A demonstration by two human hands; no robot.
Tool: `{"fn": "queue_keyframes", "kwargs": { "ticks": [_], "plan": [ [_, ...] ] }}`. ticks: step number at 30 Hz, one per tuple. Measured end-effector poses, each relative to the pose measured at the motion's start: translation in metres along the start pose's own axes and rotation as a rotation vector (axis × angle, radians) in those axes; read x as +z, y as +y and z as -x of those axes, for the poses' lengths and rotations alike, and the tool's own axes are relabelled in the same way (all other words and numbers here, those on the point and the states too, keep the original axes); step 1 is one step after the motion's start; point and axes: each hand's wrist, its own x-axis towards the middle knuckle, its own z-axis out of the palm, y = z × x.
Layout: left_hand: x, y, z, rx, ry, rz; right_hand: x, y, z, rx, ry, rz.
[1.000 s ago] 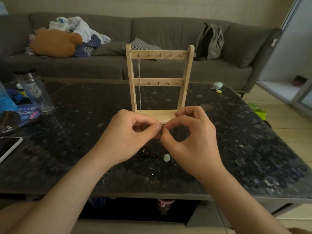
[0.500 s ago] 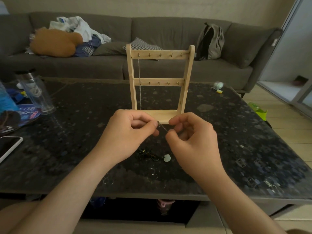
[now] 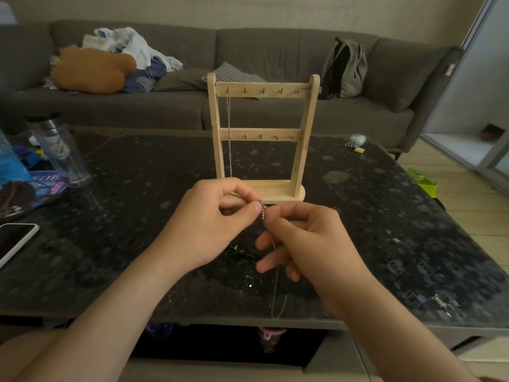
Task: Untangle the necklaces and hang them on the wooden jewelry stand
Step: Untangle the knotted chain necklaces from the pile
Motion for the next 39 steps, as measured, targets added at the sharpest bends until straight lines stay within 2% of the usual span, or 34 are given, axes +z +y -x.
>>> {"fn": "queue_keyframes", "kwargs": {
  "ticks": [4, 8, 10, 12, 16, 23, 28, 32, 35, 39],
  "plan": [
    [-0.001, 0.000, 0.001, 0.055, -0.001, -0.022, -0.001, 0.003, -0.001, -0.115, 0.093, 0.038],
    [0.000, 0.001, 0.003, 0.101, 0.015, -0.012, -0.004, 0.011, -0.007, -0.386, 0.222, 0.194],
    [0.001, 0.001, 0.003, 0.125, 0.023, -0.021, -0.004, 0.009, -0.007, -0.462, 0.204, 0.151],
    [0.001, 0.001, 0.004, 0.147, 0.026, -0.035, -0.004, 0.008, -0.005, -0.477, 0.150, 0.083],
    [0.000, 0.001, 0.003, 0.183, 0.034, -0.049, -0.002, 0.009, -0.006, -0.533, 0.131, 0.135],
    [-0.001, 0.003, 0.000, 0.233, 0.090, -0.057, -0.005, 0.001, -0.015, -0.479, 0.101, 0.014],
    [0.002, 0.000, -0.010, 0.274, 0.192, -0.213, -0.005, -0.002, -0.029, -0.505, 0.092, 0.007],
    [0.007, -0.002, -0.019, 0.283, 0.193, -0.285, -0.008, -0.002, -0.041, -0.512, 0.141, 0.043],
    [0.011, -0.002, -0.025, 0.301, 0.236, -0.279, -0.010, -0.001, -0.049, -0.516, 0.142, 0.044],
    [0.015, 0.002, -0.033, 0.282, 0.203, -0.200, -0.011, 0.000, -0.060, -0.504, 0.087, 0.042]
  ]
}}
